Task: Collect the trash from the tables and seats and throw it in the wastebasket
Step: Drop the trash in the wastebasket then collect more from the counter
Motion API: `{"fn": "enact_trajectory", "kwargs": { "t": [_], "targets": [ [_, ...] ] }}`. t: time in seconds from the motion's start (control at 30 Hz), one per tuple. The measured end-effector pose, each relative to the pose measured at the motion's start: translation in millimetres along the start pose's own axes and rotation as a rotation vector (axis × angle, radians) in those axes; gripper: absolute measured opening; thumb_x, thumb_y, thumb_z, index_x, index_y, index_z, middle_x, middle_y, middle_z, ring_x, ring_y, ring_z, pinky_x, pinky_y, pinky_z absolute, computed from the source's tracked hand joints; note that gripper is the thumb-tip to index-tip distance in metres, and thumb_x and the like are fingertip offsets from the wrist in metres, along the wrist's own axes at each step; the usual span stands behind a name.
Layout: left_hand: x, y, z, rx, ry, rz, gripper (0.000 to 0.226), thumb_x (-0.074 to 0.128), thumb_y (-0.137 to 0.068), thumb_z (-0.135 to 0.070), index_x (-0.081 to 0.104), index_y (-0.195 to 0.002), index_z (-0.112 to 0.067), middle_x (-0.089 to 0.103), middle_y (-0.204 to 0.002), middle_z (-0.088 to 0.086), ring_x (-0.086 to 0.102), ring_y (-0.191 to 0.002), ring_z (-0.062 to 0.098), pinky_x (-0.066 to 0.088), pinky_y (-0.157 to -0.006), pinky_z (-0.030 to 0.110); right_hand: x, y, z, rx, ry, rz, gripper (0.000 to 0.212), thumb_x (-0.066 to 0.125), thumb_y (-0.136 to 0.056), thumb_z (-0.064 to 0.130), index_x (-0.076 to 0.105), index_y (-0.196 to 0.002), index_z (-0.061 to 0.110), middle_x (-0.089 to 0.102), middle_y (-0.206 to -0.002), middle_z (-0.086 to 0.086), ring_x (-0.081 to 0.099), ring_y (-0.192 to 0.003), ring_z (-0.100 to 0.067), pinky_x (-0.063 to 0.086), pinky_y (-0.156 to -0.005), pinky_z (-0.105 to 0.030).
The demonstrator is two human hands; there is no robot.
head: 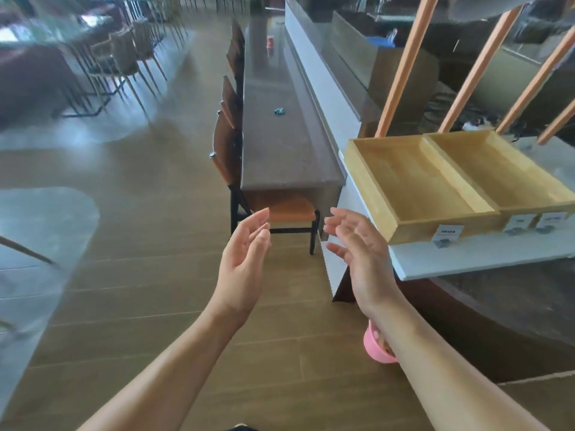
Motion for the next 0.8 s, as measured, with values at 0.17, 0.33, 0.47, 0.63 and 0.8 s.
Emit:
{"fn": "enact_trajectory", "kwargs": {
  "t": [0.17,0.33,0.47,0.63,0.8],
  "targets": [
    [-68,-35,-19,0.034,-0.008,-0.046,0.041,0.053,-0.099,-0.037,0.065,-0.137,-0.026,0.069,-0.135,-0.015,0.061,-0.131,0.003,0.048,-0.116,0.046,78,-28,-3,-0.036,-0.017,0.032,0.024,0.068,-0.085,0.043,0.077,-0.107,0.041,0.074,-0.115,0.0,0.068,-0.118,-0.026,0.056,-0.104,-0.053],
    [-117,-72,-19,0.039,-0.01,-0.061,0.034,0.051,-0.1,-0.034,0.066,-0.13,-0.033,0.07,-0.13,-0.024,0.063,-0.127,0.001,0.05,-0.113,0.045,131,-56,-13,-0.027,-0.035,0.017,0.031,0.067,-0.081,0.049,0.078,-0.108,0.039,0.075,-0.115,0.0,0.069,-0.116,-0.025,0.056,-0.101,-0.052],
    [-141,-108,-11,0.031,0.007,-0.097,0.033,0.052,-0.099,-0.035,0.067,-0.128,-0.034,0.07,-0.131,-0.022,0.064,-0.127,0.003,0.052,-0.11,0.043,159,-94,-22,-0.035,-0.037,0.007,0.027,0.066,-0.088,0.036,0.076,-0.112,0.03,0.075,-0.112,-0.001,0.069,-0.115,-0.027,0.058,-0.1,-0.051],
    [-161,-167,-7,0.071,0.046,-0.095,0.028,0.048,-0.103,-0.025,0.065,-0.125,-0.028,0.074,-0.118,-0.026,0.069,-0.113,-0.005,0.055,-0.087,0.018,197,-158,-42,-0.038,-0.026,0.022,0.027,0.061,-0.093,0.03,0.074,-0.117,0.026,0.075,-0.113,-0.001,0.07,-0.114,-0.024,0.059,-0.098,-0.049],
    [-189,-254,3,0.055,-0.015,-0.175,0.034,0.052,-0.098,-0.034,0.067,-0.128,-0.031,0.07,-0.128,-0.021,0.066,-0.123,0.004,0.056,-0.104,0.039,245,-240,-69,-0.055,-0.04,0.072,0.021,0.064,-0.089,0.04,0.077,-0.105,0.039,0.076,-0.108,0.004,0.072,-0.109,-0.019,0.059,-0.096,-0.045]
  ]
}}
Point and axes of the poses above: each hand's wrist, its own y-axis away from the middle knuckle, its own x-axis out of the palm, z = x × y, the point moved 3 cm from there along -y, towards the middle knuckle
